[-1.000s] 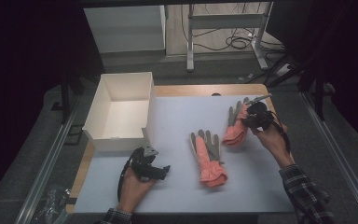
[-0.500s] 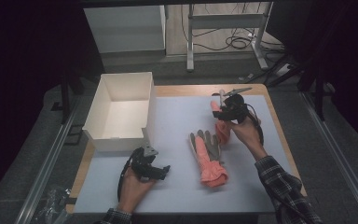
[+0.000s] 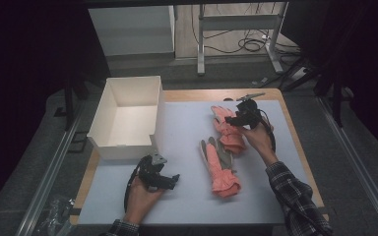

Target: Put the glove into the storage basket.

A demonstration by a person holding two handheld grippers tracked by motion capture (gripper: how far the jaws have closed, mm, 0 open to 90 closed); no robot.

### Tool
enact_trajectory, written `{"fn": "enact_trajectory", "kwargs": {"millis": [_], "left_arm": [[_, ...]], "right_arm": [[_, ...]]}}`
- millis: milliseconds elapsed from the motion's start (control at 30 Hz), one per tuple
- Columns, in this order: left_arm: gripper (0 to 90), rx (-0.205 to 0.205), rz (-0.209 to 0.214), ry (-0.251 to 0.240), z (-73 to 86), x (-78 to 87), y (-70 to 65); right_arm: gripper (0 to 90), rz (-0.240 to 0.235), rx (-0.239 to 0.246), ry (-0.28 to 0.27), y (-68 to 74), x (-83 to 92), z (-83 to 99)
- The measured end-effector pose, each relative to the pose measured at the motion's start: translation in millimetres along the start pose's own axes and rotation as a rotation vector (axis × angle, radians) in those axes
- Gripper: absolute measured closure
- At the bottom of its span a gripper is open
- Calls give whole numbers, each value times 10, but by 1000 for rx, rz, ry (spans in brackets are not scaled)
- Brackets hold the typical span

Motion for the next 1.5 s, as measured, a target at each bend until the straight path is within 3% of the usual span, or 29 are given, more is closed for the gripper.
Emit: {"fn": "enact_trajectory", "kwargs": {"millis": [167, 200, 233, 267, 300, 367, 400, 433, 567, 667, 1000, 1133, 1267, 1300, 1333, 1367, 1467, 1500], "left_arm": [[18, 0, 0, 0, 0, 0, 0], [18, 0, 0, 0, 0, 0, 0], [18, -1, 0, 1, 0, 1, 0], [18, -1, 0, 1, 0, 1, 0], [18, 0, 0, 0, 0, 1, 0], [18, 0, 0, 1, 0, 1, 0], [18, 0, 0, 1, 0, 1, 0], [18, -1, 0, 1, 0, 1, 0], [18, -1, 0, 1, 1, 0, 1], [18, -4, 1, 4, 2, 4, 3], [18, -1, 0, 1, 0, 0, 0], [18, 0, 0, 1, 0, 0, 0], [18, -2, -1, 1, 0, 0, 2], [18, 0, 0, 0, 0, 0, 0], [18, 0, 0, 0, 0, 0, 0], [18, 2, -2, -3, -2, -3, -1], [18, 1, -1, -3, -2, -3, -1], [18, 2, -1, -3, -2, -2, -1]], "right_arm": [[398, -4, -17, 28, -60, -129, 184], [450, -18, -31, 56, -65, -200, 289], [504, -30, -39, 50, -56, -230, 326], [504, -30, -39, 50, -56, -230, 326], [682, -57, -78, 30, -18, -244, 362], [789, -45, -67, 30, -7, -228, 367], [789, -45, -67, 30, -7, -228, 367], [828, -22, -32, 32, 3, -207, 361], [847, -7, -8, 23, 26, -162, 315], [849, -2, -24, 5, 10, -95, 258], [848, -23, -84, -58, 19, 424, 36], [847, -54, -78, -72, 206, 700, -37], [846, -82, -69, -70, 369, 819, -34], [846, -101, -64, -63, 499, 895, -11], [846, -101, -64, -63, 499, 895, -11], [845, -117, -60, -57, 623, 964, 16], [845, -136, -60, -56, 742, 1028, 36], [845, -148, -62, -54, 851, 1088, 64]]}}
Point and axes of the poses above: each handheld gripper's, and its own axes: x roughly backward along the jaws, z roughly out of its underside, y roughly to its left, the point moved 8 cm from there along -x, roughly forward along the jaws, and after that the axes turned 15 degrees about -y, right-handed, at the moved point
